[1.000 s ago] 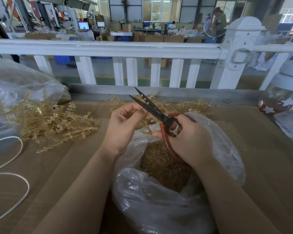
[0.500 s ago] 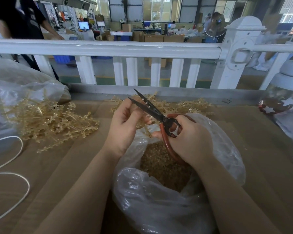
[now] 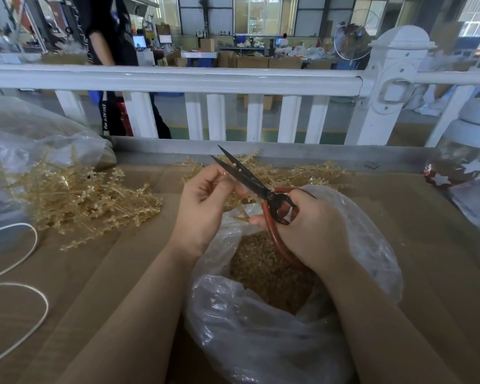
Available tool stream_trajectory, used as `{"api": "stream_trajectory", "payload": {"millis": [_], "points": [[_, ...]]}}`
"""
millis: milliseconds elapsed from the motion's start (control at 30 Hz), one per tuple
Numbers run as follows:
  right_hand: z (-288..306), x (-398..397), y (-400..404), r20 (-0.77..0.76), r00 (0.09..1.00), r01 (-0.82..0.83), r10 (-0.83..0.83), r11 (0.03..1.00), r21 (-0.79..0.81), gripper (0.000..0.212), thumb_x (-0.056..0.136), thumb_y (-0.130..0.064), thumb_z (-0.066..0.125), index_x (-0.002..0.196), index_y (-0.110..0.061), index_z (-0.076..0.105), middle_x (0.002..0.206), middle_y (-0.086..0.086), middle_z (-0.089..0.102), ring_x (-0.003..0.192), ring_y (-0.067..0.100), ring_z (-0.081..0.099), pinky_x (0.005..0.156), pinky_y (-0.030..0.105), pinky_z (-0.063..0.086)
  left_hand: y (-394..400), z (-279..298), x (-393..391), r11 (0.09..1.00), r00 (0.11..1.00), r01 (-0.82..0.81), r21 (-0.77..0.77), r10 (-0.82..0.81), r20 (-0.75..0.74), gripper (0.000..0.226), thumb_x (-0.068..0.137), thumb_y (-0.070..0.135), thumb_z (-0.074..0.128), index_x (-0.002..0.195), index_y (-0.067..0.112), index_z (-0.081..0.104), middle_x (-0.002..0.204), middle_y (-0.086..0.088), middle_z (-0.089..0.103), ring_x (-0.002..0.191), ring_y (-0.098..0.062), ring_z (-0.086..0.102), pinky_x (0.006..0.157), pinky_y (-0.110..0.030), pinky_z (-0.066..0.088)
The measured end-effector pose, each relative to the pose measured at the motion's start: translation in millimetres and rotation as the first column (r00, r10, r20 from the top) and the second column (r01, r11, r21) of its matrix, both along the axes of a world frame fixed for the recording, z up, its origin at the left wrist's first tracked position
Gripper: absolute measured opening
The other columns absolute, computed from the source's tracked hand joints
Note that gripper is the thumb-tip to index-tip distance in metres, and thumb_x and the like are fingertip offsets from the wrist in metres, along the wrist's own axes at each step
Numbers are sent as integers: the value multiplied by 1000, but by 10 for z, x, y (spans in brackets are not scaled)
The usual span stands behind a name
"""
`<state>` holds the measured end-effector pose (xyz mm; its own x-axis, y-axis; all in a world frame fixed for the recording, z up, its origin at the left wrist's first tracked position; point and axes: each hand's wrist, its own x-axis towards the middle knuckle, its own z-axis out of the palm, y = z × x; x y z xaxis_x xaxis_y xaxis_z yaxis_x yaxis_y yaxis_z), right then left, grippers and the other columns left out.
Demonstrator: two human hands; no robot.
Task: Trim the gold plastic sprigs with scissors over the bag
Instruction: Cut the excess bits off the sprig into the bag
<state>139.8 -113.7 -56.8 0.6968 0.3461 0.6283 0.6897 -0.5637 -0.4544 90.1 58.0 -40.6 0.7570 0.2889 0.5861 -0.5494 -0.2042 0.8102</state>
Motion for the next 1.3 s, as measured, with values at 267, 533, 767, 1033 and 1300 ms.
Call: {"api": "stream_trajectory", "payload": {"millis": [267,533,767,1033,1300], "points": [[11,4,-22,19,1000,14,-14,1000,-12,72,68,-92,45,95,-29,67,66,-33,38,59,-14,38,53,9,29,15,-14,-12,999,999,43,21,-43,-26,19,96,-9,47,91,-7,65,73,-10,61,71,-17,58,73,-26,48],[17,-3,-8,3,1000,-15,15,1000,11,61,69,-91,45,87,-35,61,65,-33,41,60,-12,49,50,6,34,-4,16,-24,997,997,71,19,-70,-28,24,98,-4,46,86,4,66,70,0,61,72,-14,58,75,-21,48],[22,-16,-6,13,1000,-5,4,1000,14,68,70,-89,48,93,-28,68,68,-35,38,60,-18,40,52,4,28,23,-2,-15,998,997,57,15,-56,-49,19,96,-8,48,87,-8,64,69,-5,60,70,-15,57,72,-22,48],[-13,8,-6,-45,998,-48,48,999,-5,68,69,-89,51,98,-29,67,80,-21,63,69,0,59,61,15,48,-9,7,-22,997,995,64,51,-60,-80,20,94,-15,44,93,-12,64,71,-17,59,68,-21,58,71,-27,51],[30,-46,3,-15,999,-29,29,999,27,65,69,-88,52,96,-31,68,72,-30,49,64,-15,48,53,3,34,-10,-3,-7,998,996,55,38,-53,-71,18,94,-14,47,93,-12,65,75,-29,59,68,-21,58,70,-28,52]]}}
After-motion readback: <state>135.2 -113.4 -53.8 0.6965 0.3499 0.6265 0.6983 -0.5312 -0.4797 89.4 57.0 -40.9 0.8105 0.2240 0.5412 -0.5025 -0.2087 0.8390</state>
